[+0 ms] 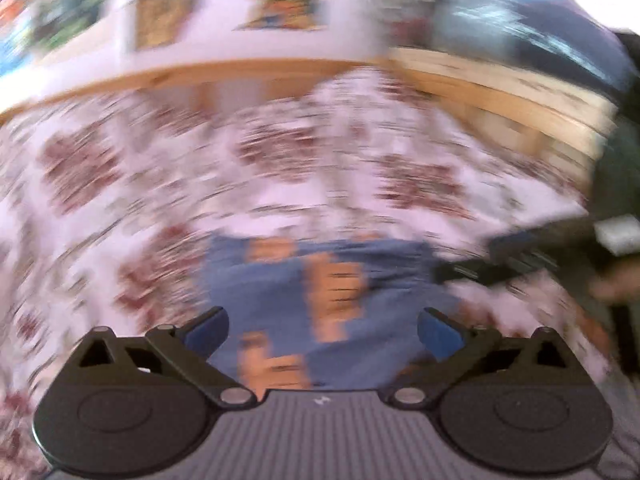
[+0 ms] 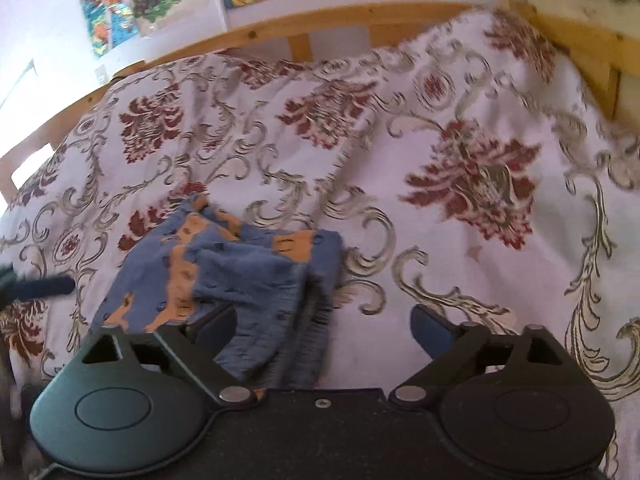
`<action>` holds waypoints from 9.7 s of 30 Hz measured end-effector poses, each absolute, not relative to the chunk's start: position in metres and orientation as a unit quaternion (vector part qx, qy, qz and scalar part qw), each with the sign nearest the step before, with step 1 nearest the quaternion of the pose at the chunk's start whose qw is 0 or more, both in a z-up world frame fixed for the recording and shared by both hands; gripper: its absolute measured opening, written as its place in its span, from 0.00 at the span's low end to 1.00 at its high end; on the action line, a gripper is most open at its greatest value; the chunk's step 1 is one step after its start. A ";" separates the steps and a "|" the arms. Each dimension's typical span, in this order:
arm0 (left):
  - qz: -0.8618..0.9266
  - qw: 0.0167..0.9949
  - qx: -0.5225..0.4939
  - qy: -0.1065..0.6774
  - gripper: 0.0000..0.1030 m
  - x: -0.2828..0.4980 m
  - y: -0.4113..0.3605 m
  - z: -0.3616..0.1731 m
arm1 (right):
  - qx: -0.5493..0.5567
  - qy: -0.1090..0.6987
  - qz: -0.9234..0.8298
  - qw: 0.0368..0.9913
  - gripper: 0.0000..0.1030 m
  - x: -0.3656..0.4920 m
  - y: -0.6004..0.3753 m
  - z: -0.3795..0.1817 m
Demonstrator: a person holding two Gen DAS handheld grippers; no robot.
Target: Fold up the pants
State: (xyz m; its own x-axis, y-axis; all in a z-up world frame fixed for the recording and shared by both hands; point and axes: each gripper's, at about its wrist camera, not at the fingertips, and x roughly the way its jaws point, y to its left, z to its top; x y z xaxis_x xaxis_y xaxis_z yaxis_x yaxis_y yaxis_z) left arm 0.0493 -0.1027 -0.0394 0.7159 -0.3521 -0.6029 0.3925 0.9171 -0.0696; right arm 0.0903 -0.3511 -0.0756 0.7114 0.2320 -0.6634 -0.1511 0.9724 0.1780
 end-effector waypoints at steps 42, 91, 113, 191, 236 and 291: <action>-0.013 0.893 -0.079 0.443 1.00 0.100 -0.033 -0.096 | -0.010 0.284 -0.034 0.958 0.99 0.089 -0.315 -0.078; -0.120 0.910 0.071 0.391 1.00 0.185 -0.054 -0.043 | 0.060 0.309 -0.003 0.949 0.99 0.087 -0.343 -0.076; -0.137 0.882 -0.003 0.451 1.00 0.097 -0.026 -0.059 | 0.166 0.347 0.074 0.920 0.99 0.050 -0.335 -0.069; -0.204 0.864 -0.068 0.455 0.25 0.145 -0.049 -0.095 | 0.200 0.369 0.203 0.885 0.35 0.137 -0.376 -0.124; -0.155 0.909 -0.066 0.381 0.65 0.215 -0.037 -0.086 | 0.102 0.284 0.109 0.947 0.53 0.216 -0.320 -0.108; -0.075 0.945 -0.003 0.318 1.00 0.028 -0.006 -0.015 | 0.064 0.200 0.046 0.977 0.99 0.002 -0.267 -0.035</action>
